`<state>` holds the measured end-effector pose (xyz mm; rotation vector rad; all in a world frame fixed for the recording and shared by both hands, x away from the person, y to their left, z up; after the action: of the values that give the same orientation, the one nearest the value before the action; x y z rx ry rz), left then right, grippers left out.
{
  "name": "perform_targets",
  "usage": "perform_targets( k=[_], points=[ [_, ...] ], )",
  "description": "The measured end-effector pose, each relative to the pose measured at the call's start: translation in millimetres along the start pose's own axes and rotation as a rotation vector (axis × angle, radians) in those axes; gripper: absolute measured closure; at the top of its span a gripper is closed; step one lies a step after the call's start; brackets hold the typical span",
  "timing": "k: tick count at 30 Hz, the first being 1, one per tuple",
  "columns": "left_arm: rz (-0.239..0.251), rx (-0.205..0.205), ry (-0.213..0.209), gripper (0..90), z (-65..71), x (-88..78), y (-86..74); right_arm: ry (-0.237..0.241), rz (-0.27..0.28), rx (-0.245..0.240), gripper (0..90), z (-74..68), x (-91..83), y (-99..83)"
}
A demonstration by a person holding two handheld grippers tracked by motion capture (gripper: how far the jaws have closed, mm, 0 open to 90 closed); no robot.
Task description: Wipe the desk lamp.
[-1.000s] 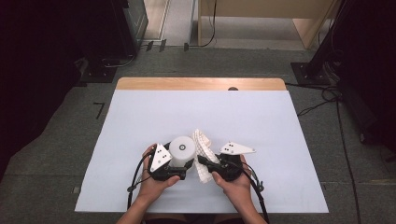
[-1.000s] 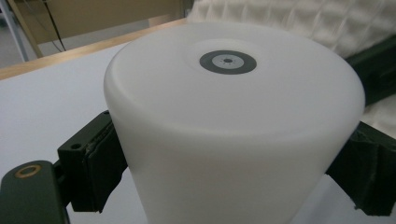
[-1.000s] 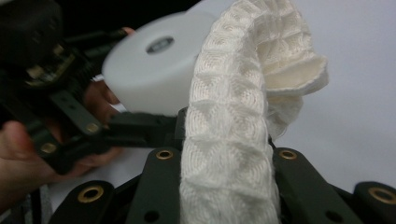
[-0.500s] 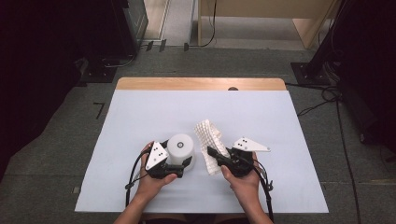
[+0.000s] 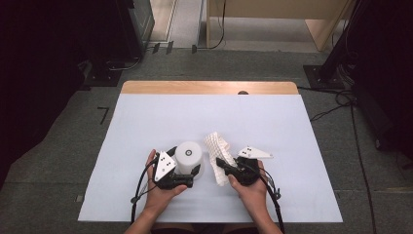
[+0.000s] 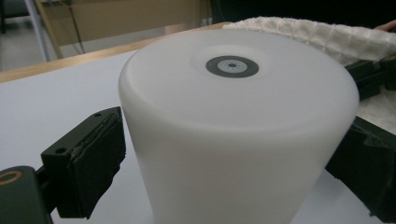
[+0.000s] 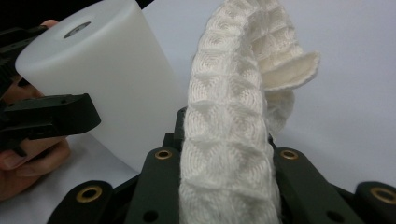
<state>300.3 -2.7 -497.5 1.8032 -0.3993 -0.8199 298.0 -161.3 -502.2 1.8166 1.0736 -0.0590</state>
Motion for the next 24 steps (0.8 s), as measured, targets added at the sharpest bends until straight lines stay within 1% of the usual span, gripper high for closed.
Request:
perform_targets(
  k=[1,2,3,4,5,7,8,9,11,13,15,16,17,18,19,20,21,22,23,24],
  points=[
    [0.0,0.0,0.0,3.4,0.0,0.0,0.0,-0.003,-0.001,-0.002,73.1,0.7,0.9,-0.5],
    [-0.021,-0.014,0.05,3.4,3.2,2.0,-0.4,-0.002,-0.003,-0.001,73.0,0.7,1.7,-1.1],
    [-0.029,-0.022,0.06,3.4,4.9,3.4,-0.5,-0.003,-0.005,0.001,73.0,0.8,2.3,-1.8],
    [-0.029,-0.022,0.06,3.3,4.9,3.4,-0.5,-0.003,-0.005,0.001,73.0,0.8,2.3,-1.8],
    [-0.037,-0.027,0.069,3.3,7.0,5.1,-1.1,-0.003,-0.007,-0.003,73.0,1.0,3.1,-2.5],
    [-0.073,-0.036,0.091,3.4,8.7,10.2,-5.1,-0.006,-0.022,-0.003,73.0,0.7,6.4,-6.7],
    [-0.09,-0.037,0.111,3.6,7.4,11.1,-6.6,-0.008,-0.029,0.0,73.0,0.3,8.0,-8.8],
    [-0.089,-0.046,0.104,4.6,6.9,11.1,-6.6,-0.01,-0.038,-0.004,72.9,0.1,9.9,-11.0],
    [-0.081,-0.049,0.099,8.2,5.3,10.1,-6.1,-0.015,-0.06,-0.01,72.9,-0.7,13.7,-15.5],
    [-0.081,-0.028,0.075,8.4,3.9,9.8,-6.4,-0.019,-0.074,-0.022,73.0,-1.8,17.5,-18.9],
    [-0.064,-0.027,0.029,8.6,0.0,8.8,-4.9,-0.019,-0.093,-0.026,73.0,-3.9,20.1,-22.5],
    [-0.036,-0.038,-0.005,8.6,-2.6,6.8,-2.6,-0.014,-0.096,-0.033,73.0,-5.1,21.3,-23.4],
    [-0.036,-0.038,-0.005,8.6,-2.6,6.8,-2.6,-0.014,-0.096,-0.033,73.0,-5.1,21.3,-23.4],
    [-0.001,-0.051,-0.038,8.6,-7.7,2.9,0.9,-0.013,-0.102,-0.036,73.0,-6.0,21.9,-24.4],
    [0.028,-0.074,-0.068,8.6,-15.0,-0.9,5.0,-0.004,-0.105,-0.032,73.1,-9.5,21.9,-24.9],
    [0.03,-0.076,-0.082,8.7,-18.4,-2.0,5.8,0.01,-0.102,-0.029,73.1,-11.4,21.5,-24.3],
    [0.03,-0.076,-0.082,8.7,-18.4,-2.0,5.8,0.01,-0.102,-0.029,73.1,-11.4,21.5,-24.3],
    [0.039,-0.074,-0.096,8.7,-20.6,-3.6,6.2,0.025,-0.103,-0.016,73.2,-14.2,20.2,-23.3],
    [0.047,-0.064,-0.116,8.7,-21.0,-5.3,5.9,0.05,-0.098,-0.013,73.3,-21.1,18.3,-20.8],
    [0.047,-0.064,-0.116,8.7,-21.0,-5.3,5.9,0.05,-0.098,-0.013,73.3,-21.1,18.3,-20.8]
  ],
)
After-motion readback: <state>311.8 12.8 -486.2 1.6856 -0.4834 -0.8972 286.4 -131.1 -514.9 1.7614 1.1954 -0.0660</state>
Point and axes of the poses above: each handheld gripper's, and its own axes: x roughly forward along the jaws, y roughly out of its top, z roughly to its right, the point moved 8 cm from there along x, roughly forward along the jaws, and after that the axes turned 13 degrees about x, right-handed, at the moved point
